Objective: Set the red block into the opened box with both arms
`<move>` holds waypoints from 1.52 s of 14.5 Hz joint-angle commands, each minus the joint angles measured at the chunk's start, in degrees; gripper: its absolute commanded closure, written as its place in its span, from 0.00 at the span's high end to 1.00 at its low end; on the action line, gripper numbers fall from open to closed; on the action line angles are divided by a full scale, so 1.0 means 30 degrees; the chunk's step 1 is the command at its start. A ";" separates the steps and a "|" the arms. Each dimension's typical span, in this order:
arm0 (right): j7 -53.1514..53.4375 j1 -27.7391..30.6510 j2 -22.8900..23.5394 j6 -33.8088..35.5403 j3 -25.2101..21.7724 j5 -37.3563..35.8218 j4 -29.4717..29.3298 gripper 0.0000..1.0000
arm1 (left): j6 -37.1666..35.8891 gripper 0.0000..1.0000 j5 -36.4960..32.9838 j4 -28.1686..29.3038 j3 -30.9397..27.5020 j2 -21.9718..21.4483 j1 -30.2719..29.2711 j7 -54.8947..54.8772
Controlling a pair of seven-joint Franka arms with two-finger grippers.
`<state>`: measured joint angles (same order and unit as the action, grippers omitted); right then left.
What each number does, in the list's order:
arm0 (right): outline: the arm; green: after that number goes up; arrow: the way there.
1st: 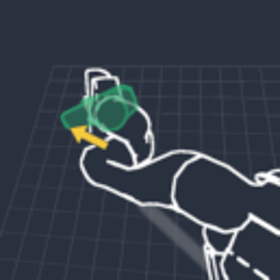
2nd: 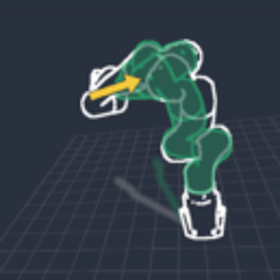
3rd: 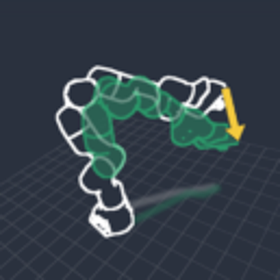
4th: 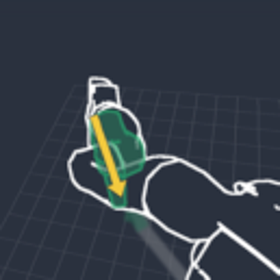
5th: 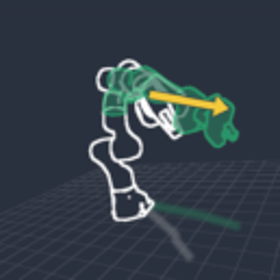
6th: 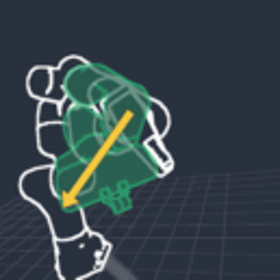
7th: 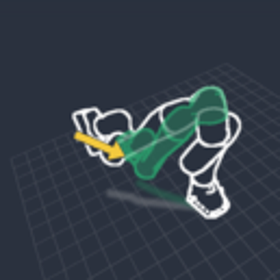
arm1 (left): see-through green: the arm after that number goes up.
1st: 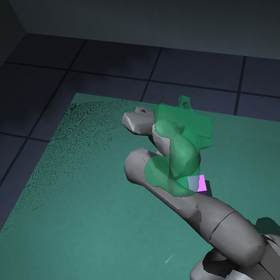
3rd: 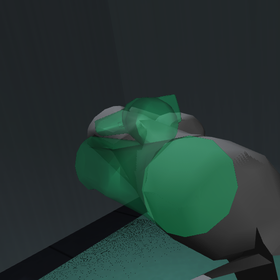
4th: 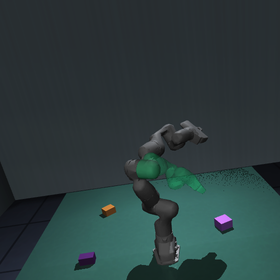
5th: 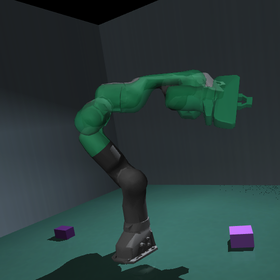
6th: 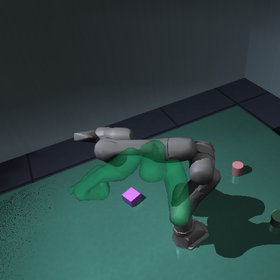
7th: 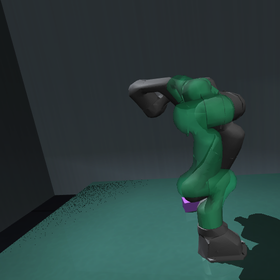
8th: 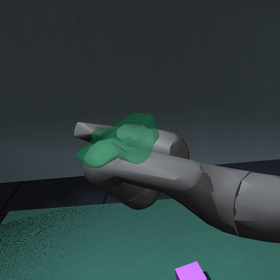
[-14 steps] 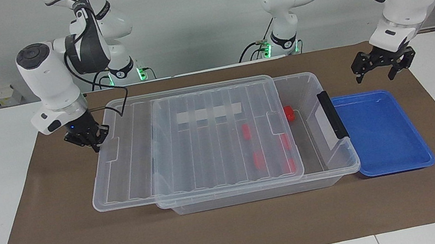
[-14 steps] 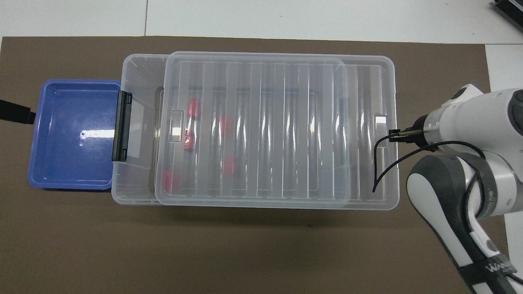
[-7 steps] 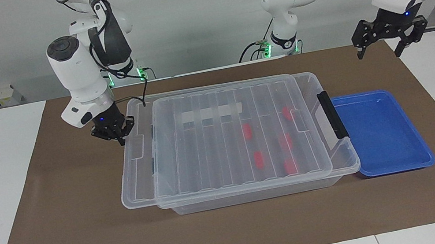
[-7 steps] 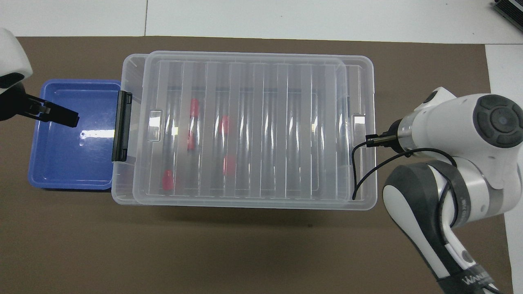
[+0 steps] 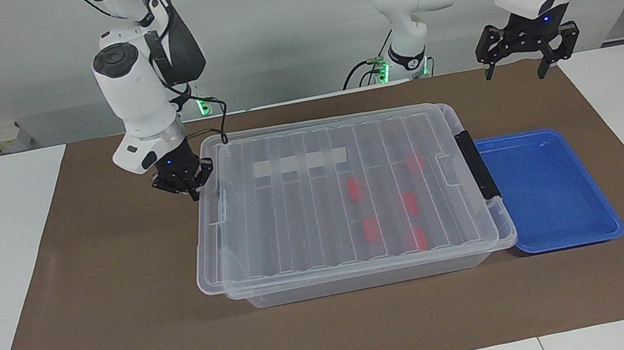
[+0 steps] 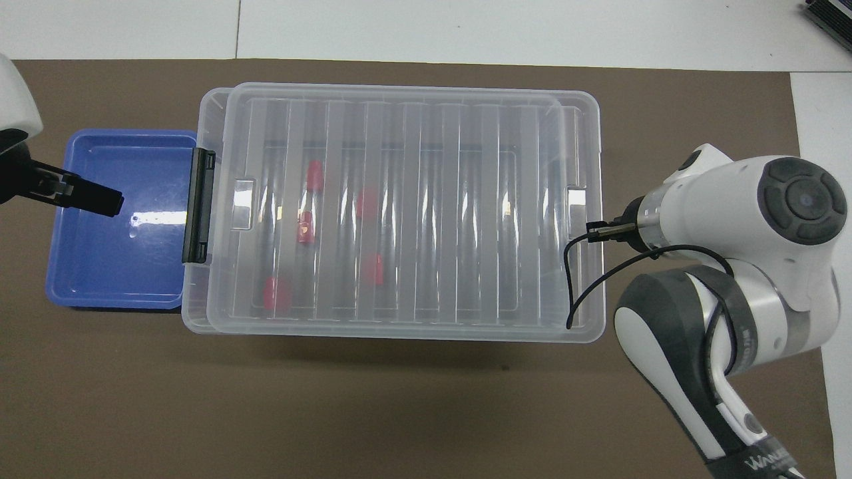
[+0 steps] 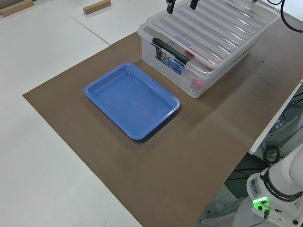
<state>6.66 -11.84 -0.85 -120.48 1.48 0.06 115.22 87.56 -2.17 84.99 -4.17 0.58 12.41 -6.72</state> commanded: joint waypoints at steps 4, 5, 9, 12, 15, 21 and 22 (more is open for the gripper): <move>0.0212 -0.0593 -0.0156 -0.0210 0.0004 0.0538 0.0120 0.00 | -0.0418 1.00 -0.0009 0.0644 -0.0223 -0.0458 0.0669 0.2241; 0.0212 -0.0564 -0.0156 -0.0152 0.0004 0.0538 0.0091 0.00 | -0.0389 1.00 -0.0009 0.0703 -0.0223 -0.0487 0.0669 0.2270; 0.0241 -0.0126 -0.0331 0.0373 -0.0200 0.0538 -0.0465 0.00 | -0.0389 1.00 -0.0009 0.0762 -0.0398 -0.0605 0.0582 0.2271; 0.1029 0.0985 -0.0449 0.2068 -0.0259 0.0276 -0.1516 0.00 | -0.0358 1.00 -0.0009 0.0849 -0.0369 -0.0663 0.0582 0.2270; 0.1296 0.2653 -0.0274 0.3420 -0.0230 0.0127 -0.2807 0.07 | -0.0388 1.00 -0.0009 0.1083 -0.0398 -0.0780 0.0406 0.2299; 0.1267 0.4679 -0.0304 0.5614 -0.0260 -0.0280 -0.5087 1.00 | -0.0359 1.00 -0.0009 0.1084 -0.0457 -0.0781 0.0377 0.2300; 0.1266 0.4738 -0.0071 0.6432 -0.0231 -0.0486 -0.6052 1.00 | -0.0359 1.00 -0.0009 0.1084 -0.0457 -0.0781 0.0377 0.2300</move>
<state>9.21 1.44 -1.91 -105.82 0.07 0.09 102.42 86.75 -2.16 86.32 -5.15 0.06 13.21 -0.50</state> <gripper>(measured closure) 0.498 0.000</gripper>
